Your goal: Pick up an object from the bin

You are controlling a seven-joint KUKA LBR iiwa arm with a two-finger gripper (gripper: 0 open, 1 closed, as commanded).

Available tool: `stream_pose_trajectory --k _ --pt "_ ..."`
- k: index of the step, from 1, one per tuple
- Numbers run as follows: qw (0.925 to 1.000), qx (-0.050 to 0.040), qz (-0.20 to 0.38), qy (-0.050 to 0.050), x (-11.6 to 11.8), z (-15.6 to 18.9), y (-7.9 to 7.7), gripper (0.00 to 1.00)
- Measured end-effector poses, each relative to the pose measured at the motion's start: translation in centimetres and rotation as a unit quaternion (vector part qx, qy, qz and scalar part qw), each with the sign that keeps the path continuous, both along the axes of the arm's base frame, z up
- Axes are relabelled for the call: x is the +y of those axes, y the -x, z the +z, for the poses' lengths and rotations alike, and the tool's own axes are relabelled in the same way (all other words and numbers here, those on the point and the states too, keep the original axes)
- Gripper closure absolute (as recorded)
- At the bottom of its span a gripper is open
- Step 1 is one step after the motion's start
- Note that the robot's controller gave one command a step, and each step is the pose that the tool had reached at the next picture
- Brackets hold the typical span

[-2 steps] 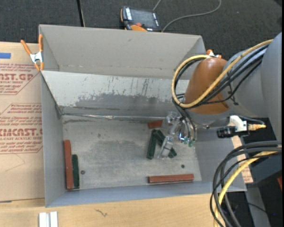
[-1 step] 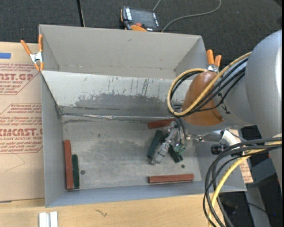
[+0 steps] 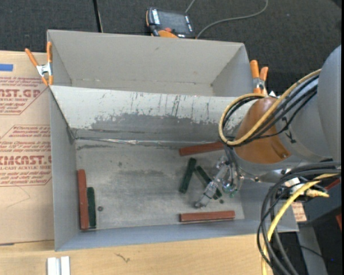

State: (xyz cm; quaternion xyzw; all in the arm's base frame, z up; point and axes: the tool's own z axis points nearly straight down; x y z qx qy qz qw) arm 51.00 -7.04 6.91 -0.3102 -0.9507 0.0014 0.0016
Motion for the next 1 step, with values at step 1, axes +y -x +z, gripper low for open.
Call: stream_pose_trajectory --k 1 --pt "1.0000 -0.0017 0.003 0.000 0.25 0.07 -0.19 1.00"
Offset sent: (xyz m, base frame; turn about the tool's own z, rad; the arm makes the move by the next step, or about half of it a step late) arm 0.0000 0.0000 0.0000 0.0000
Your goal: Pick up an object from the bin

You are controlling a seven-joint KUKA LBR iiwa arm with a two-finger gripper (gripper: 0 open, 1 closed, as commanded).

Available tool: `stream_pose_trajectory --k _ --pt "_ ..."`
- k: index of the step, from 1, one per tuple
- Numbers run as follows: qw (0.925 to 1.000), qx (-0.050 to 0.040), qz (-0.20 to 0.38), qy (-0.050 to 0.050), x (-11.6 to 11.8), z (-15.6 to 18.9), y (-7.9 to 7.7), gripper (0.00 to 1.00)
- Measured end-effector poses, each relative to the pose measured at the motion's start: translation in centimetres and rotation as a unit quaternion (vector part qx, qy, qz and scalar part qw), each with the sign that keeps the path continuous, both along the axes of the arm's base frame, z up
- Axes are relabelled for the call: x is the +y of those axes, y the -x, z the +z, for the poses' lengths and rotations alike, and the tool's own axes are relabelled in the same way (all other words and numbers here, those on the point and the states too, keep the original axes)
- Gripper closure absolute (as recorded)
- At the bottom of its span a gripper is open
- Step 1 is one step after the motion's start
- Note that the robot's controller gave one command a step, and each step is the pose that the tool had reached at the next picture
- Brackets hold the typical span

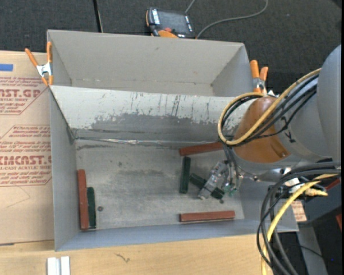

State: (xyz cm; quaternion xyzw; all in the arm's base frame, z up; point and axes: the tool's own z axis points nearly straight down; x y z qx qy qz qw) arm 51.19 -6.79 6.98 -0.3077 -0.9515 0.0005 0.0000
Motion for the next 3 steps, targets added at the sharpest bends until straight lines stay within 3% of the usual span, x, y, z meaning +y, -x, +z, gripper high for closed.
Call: stream_pose_trajectory --k 1,2,3 --pt "1.0000 -0.0015 0.000 0.000 0.0 2.8 0.0 1.00" --pt "1.0000 -0.0004 0.000 -0.001 0.1 3.2 0.0 1.00" --pt "1.0000 -0.0041 0.001 0.000 0.1 11.0 -0.2 1.00"
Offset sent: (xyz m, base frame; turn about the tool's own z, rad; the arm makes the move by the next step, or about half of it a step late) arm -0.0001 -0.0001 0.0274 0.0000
